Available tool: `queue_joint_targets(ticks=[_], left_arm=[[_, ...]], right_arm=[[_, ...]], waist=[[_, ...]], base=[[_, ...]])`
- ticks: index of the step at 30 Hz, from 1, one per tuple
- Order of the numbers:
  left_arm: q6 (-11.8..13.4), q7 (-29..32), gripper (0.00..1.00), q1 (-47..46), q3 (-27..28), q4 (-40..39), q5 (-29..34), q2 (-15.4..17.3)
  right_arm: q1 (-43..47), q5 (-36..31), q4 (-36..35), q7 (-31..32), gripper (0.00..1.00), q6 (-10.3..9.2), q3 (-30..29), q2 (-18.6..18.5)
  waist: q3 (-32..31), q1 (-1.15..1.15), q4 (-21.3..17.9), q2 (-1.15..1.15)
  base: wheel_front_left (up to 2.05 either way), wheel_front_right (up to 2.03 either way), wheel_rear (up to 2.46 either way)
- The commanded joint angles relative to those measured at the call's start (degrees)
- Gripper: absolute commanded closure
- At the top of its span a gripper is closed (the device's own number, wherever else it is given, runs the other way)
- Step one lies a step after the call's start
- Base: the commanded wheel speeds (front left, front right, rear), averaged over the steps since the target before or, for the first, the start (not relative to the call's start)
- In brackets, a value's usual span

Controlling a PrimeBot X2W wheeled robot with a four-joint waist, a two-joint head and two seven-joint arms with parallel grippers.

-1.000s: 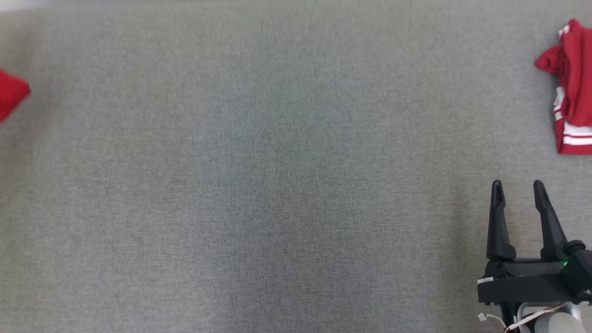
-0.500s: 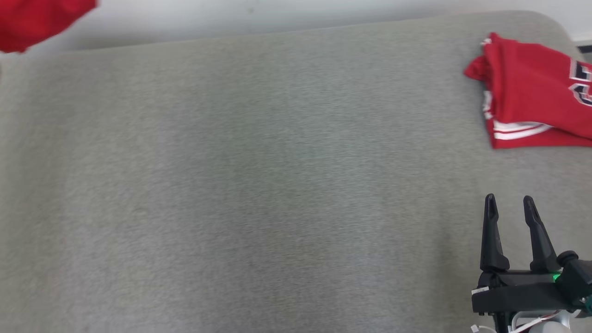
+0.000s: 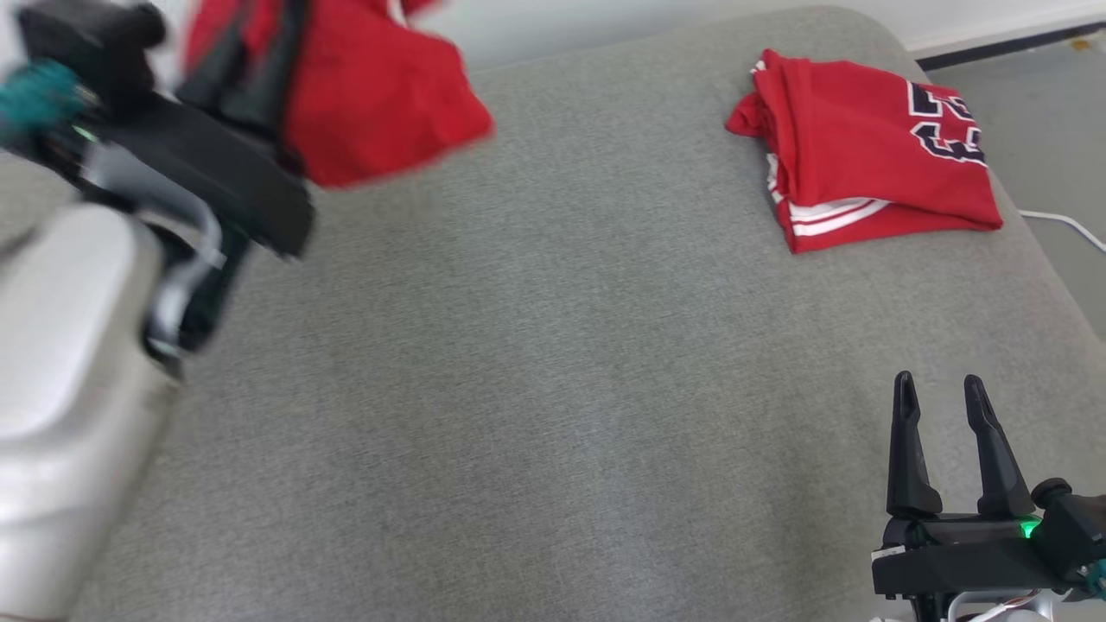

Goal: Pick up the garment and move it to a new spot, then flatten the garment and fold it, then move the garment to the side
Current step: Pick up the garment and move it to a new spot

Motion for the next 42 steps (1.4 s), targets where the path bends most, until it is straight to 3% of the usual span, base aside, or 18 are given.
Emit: queue_joint_targets(ticks=[1, 10, 19, 21, 22, 28, 35, 42], left_arm=[[0.09, -0.22, 1.0, 1.19, -0.21, 0.06, 0.26, -0.17], [0.51, -3.58, 1.0, 10.41, -4.17, 3.68, -0.23, -4.35], [-0.08, -7.75, 1.0, 17.02, -7.12, 12.46, 0.4, -7.64], [-0.45, -8.56, 0.47, 17.27, -7.91, 14.61, 1.22, -8.56], [-0.76, -8.89, 0.0, 17.18, -8.07, 15.51, 1.43, -9.1], [-0.47, -10.43, 0.0, 16.18, -4.83, 15.39, 3.74, -9.99], [1.53, -10.37, 0.0, 22.46, 6.66, 3.85, 10.48, -8.34], [1.84, -10.37, 0.0, 31.49, 16.87, -4.72, 15.97, -7.35]], right_arm=[[0.08, 0.41, -0.11, -0.04, 0.0, -0.13, 0.13, 0.01], [-1.43, 0.89, 0.52, -0.04, 0.0, -0.13, 2.48, 0.01], [-3.35, 1.86, 1.13, -0.04, 0.0, -0.13, 5.81, 0.02], [-3.58, 1.88, 1.33, -0.04, 0.0, -0.13, 6.22, -0.02], [-3.66, 1.77, 1.48, -0.04, 0.0, -0.13, 6.28, -0.01], [-2.56, 0.27, 2.19, -0.04, 0.0, -0.13, 5.45, -0.02], [-1.12, -1.07, 2.01, -0.03, 0.0, -0.13, 4.42, 0.0], [0.04, -1.92, 2.03, -0.03, 0.0, -0.13, 3.95, 0.01]], waist=[[0.43, 0.0, -0.68, 0.0], [2.01, 0.0, -1.74, 0.0], [3.22, 0.0, -1.74, 0.0], [2.93, 0.0, -1.42, 0.0], [2.7, 0.0, -1.17, 0.0], [-0.11, 0.0, 1.85, 0.0], [-3.66, 0.0, 6.11, 0.0], [-6.47, 0.0, 9.82, 0.0]], base=[[0.0, 0.0, 0.0], [0.0, 0.0, 0.0], [0.0, 0.0, 0.0], [0.0, 0.0, 0.0], [0.0, 0.0, 0.0], [0.0, 0.0, 0.0], [0.0, 0.0, 0.0], [0.0, 0.0, 0.0]])
